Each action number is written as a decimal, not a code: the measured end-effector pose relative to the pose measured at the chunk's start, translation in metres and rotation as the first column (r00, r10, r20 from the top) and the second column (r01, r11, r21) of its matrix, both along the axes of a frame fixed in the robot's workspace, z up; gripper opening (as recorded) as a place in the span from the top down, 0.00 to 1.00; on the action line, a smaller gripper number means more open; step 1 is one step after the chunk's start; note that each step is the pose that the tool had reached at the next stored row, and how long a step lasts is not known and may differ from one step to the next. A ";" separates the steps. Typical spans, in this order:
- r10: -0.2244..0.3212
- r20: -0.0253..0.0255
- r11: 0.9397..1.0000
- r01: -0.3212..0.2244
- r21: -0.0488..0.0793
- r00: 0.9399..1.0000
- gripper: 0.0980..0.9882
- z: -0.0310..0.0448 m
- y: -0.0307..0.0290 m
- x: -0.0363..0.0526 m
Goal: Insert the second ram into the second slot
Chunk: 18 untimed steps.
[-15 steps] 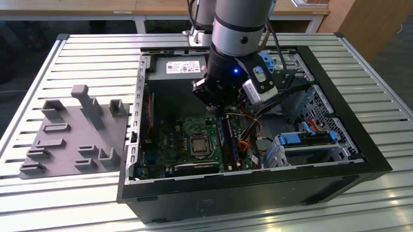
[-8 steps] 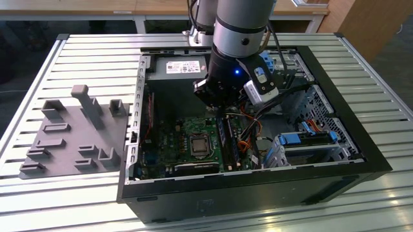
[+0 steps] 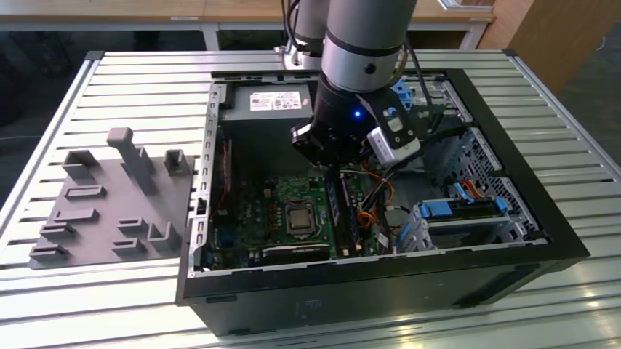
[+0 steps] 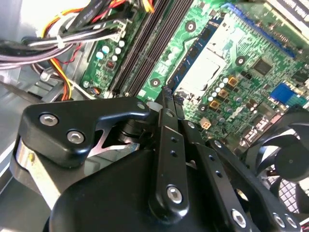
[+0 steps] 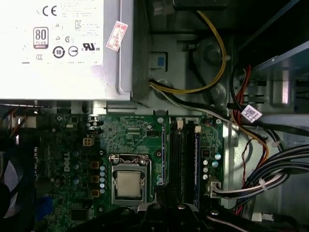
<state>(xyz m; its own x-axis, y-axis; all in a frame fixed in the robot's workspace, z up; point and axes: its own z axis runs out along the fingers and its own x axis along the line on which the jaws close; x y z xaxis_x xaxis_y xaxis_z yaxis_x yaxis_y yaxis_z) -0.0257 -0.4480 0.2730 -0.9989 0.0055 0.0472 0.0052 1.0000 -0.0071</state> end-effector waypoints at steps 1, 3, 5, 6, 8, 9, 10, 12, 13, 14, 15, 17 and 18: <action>-0.001 0.000 1.000 0.001 0.000 1.000 0.98 -0.0003 -0.0015 0.0000; -0.004 0.000 1.000 0.004 0.000 1.000 0.98 -0.0019 -0.0025 0.0001; -0.011 0.000 1.000 0.011 0.000 1.000 0.98 -0.0048 -0.0026 0.0013; -0.017 0.000 1.000 0.017 0.000 1.000 0.98 -0.0067 -0.0026 0.0017; -0.028 0.000 1.000 0.028 0.000 1.000 0.98 -0.0099 -0.0027 0.0020; -0.029 0.000 1.000 0.029 0.000 1.000 0.98 -0.0107 -0.0032 0.0020; -0.029 0.000 1.000 0.029 0.000 1.000 0.98 -0.0113 -0.0040 0.0020; -0.029 0.000 1.000 0.029 0.000 1.000 0.98 -0.0123 -0.0060 0.0020; -0.029 0.000 1.000 0.029 0.000 1.000 0.98 -0.0126 -0.0073 0.0020; -0.029 0.000 1.000 0.029 0.000 1.000 0.98 -0.0129 -0.0087 0.0020; -0.029 0.000 1.000 0.029 0.000 1.000 0.98 -0.0135 -0.0104 0.0020; -0.028 -0.001 1.000 0.028 0.000 1.000 0.98 -0.0144 -0.0129 0.0020; -0.028 0.000 1.000 0.028 0.001 1.000 0.98 -0.0153 -0.0129 0.0024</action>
<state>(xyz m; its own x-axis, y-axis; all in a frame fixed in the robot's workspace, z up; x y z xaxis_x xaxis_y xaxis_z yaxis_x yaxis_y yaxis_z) -0.0233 -0.4610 0.2578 -0.9983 0.0332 0.0477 0.0330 0.9994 -0.0065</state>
